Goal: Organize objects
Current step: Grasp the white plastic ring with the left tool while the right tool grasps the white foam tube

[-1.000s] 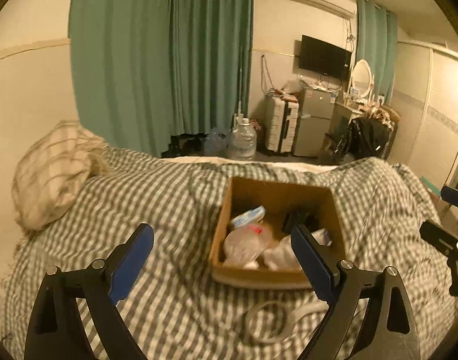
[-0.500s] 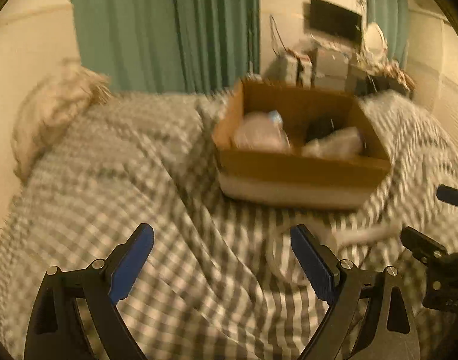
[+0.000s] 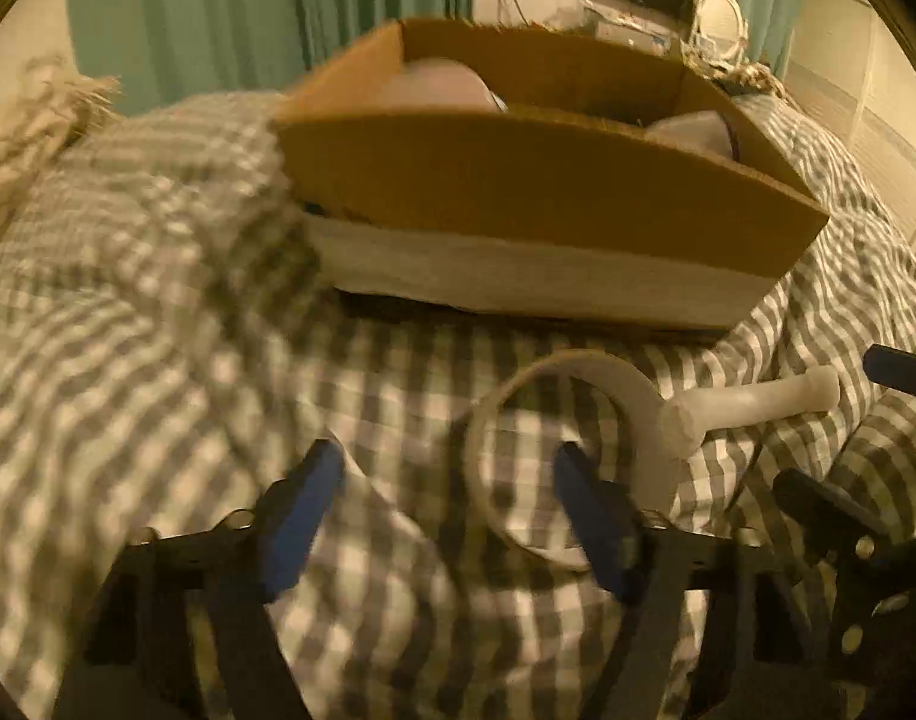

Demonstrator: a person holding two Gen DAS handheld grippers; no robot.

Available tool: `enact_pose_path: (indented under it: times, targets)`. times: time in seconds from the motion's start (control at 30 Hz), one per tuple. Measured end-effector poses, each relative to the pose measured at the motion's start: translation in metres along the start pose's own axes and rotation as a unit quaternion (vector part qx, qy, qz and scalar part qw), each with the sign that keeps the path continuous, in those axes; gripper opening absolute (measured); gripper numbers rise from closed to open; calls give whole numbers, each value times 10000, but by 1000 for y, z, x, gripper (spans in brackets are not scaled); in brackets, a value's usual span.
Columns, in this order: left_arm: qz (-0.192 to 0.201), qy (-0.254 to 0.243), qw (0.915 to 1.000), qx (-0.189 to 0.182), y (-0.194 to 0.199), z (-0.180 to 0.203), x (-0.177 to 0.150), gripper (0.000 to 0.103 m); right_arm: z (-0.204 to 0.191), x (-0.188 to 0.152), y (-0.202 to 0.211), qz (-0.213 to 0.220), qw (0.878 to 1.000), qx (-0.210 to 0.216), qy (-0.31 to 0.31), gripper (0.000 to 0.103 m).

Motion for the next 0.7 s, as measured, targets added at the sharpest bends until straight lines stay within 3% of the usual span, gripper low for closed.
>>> enact_pose_path:
  times: [0.03,0.07,0.1,0.2,0.3,0.53,0.6,0.7]
  targets:
    - [-47,17,10000,-82,-7,2,-1,61,-1,0,-2,-29,10000,5,14,92]
    - [-132,22,9999,-65,-12,2,-2,43,-3,0,-4,-50,10000,21,27,92]
    - [-198,4,9998,-30,-16,2,-4,32,-5,1,-6,-79,9999,54,46,91]
    - [-50,26,9999,-157,-3,1,-4,13,-10,0,-11,-181,9997,74,147,86]
    - [31,161,9997,-181,15,-10,-3,8,-14,-1,-16,-275,9993,59,234,81]
    - [524,488,9973,185,57,-45,3,8,-28,4,-28,-387,9980,271,424,78]
    - [566,493,9966,340,58,-51,3,8,-35,5,-31,-391,9969,324,599,78]
    - [473,631,9966,235,55,-54,2,8,-51,7,-37,-457,9934,513,913,78]
Point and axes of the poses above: each gripper's, at about its wrist camera, not at the fingertips, and y roughly against the way its jaws point, z to its right, x to its top, the point moved 5 cm from there along -y, roughly the way its jaws point, and after that the axes turned 1 degree about -x, right-handed, at the moved point
